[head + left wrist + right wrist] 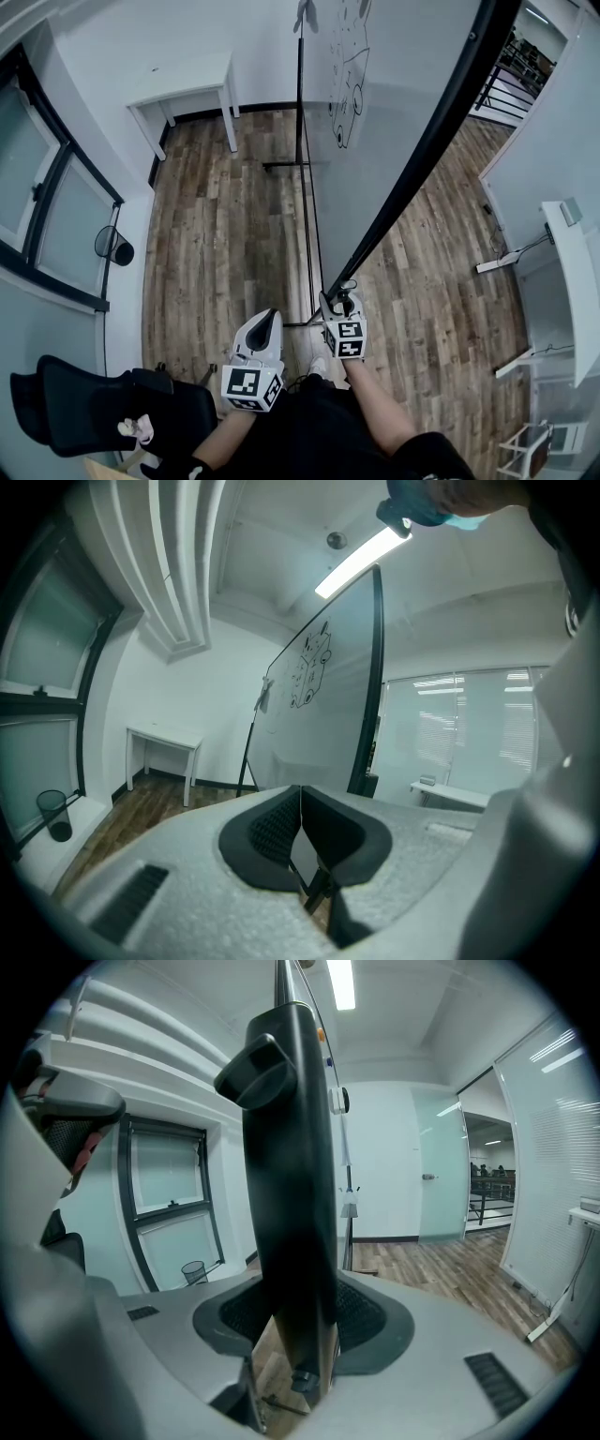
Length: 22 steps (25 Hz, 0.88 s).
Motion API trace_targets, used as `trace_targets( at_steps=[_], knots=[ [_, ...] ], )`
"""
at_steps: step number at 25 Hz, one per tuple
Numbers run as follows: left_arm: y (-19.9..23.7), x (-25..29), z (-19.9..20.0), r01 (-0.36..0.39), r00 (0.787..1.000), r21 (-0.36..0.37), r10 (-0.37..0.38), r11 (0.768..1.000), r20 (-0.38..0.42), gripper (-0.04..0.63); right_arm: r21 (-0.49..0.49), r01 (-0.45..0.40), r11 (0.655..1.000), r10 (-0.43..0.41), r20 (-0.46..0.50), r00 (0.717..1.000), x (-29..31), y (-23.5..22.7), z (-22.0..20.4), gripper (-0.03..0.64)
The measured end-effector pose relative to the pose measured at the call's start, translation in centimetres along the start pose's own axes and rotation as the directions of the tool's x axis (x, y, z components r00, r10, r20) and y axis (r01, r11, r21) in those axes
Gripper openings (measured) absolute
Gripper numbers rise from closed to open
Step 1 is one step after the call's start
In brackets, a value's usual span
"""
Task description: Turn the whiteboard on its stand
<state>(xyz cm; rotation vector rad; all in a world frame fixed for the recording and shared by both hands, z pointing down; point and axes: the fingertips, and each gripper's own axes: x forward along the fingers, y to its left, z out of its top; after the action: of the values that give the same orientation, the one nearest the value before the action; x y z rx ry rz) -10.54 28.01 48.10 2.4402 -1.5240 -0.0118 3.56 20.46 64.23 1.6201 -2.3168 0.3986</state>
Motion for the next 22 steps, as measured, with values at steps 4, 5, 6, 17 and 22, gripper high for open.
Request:
trace_targets(
  at_steps=[4, 5, 6, 17, 22],
  knots=[
    [0.1, -0.2, 0.1, 0.003, 1.0, 0.001, -0.003, 1.0, -0.002, 0.018, 0.0, 0.004, 1.0, -0.004, 0.003, 1.0, -0.7, 0.2, -0.1, 0.181],
    [0.1, -0.3, 0.1, 0.003, 1.0, 0.001, -0.003, 1.0, -0.002, 0.018, 0.001, 0.003, 1.0, -0.003, 0.003, 1.0, -0.9, 0.3, -0.1, 0.181],
    [0.2, -0.3, 0.2, 0.002, 1.0, 0.001, -0.002, 1.0, -0.002, 0.018, 0.001, 0.003, 1.0, -0.003, 0.003, 1.0, -1.1, 0.4, -0.1, 0.181],
    [0.1, 0.4, 0.2, 0.022, 1.0, -0.005, -0.022, 1.0, -0.005, 0.018, 0.017, -0.015, 1.0, 0.015, -0.011, 1.0, -1.3, 0.5, -0.3, 0.184],
    [-0.2, 0.6, 0.0, 0.035, 0.999, -0.002, -0.035, 0.999, -0.01, 0.018, 0.068, -0.023, 0.997, 0.027, -0.064, 0.998, -3.0, 0.5, -1.6, 0.19]
  ],
)
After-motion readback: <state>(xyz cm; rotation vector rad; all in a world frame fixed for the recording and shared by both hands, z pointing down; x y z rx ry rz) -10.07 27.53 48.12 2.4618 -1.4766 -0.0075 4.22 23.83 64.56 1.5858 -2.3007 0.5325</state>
